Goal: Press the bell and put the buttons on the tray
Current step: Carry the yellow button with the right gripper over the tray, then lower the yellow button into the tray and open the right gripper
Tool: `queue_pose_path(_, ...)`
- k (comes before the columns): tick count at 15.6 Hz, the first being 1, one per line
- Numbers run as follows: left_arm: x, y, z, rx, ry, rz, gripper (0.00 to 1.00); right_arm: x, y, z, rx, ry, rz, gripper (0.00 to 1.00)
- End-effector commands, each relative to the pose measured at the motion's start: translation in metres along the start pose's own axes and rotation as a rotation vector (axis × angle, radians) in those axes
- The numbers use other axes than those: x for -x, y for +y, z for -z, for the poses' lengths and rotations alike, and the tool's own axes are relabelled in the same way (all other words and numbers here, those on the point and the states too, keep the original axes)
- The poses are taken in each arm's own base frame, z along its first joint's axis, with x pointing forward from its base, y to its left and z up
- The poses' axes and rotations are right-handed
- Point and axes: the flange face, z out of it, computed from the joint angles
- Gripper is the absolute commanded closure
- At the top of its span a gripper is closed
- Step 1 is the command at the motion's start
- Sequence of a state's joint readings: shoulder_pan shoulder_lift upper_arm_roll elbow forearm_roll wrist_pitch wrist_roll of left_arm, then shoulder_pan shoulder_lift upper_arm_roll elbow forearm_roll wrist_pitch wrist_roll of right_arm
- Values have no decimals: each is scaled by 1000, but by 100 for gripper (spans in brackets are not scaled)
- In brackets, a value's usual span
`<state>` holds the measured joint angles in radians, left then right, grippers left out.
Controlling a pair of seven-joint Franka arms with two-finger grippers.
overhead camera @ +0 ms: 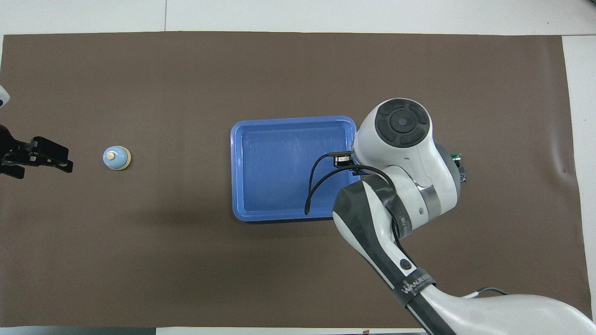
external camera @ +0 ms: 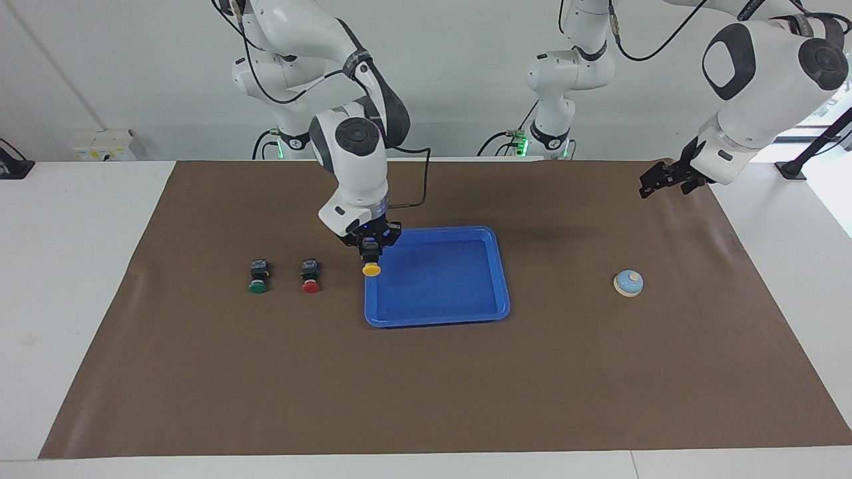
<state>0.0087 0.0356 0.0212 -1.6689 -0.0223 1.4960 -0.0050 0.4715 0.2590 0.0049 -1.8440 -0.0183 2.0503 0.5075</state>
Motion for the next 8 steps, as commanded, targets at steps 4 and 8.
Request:
queue_pose_path(4,8,0,1,0,7,-4,0,-9,-40,-50,-46,-8,-73,100)
queue_pose_path(8,8,0,1,1,7,-4,0,-6,-34,-64,-38,-36,-80,100)
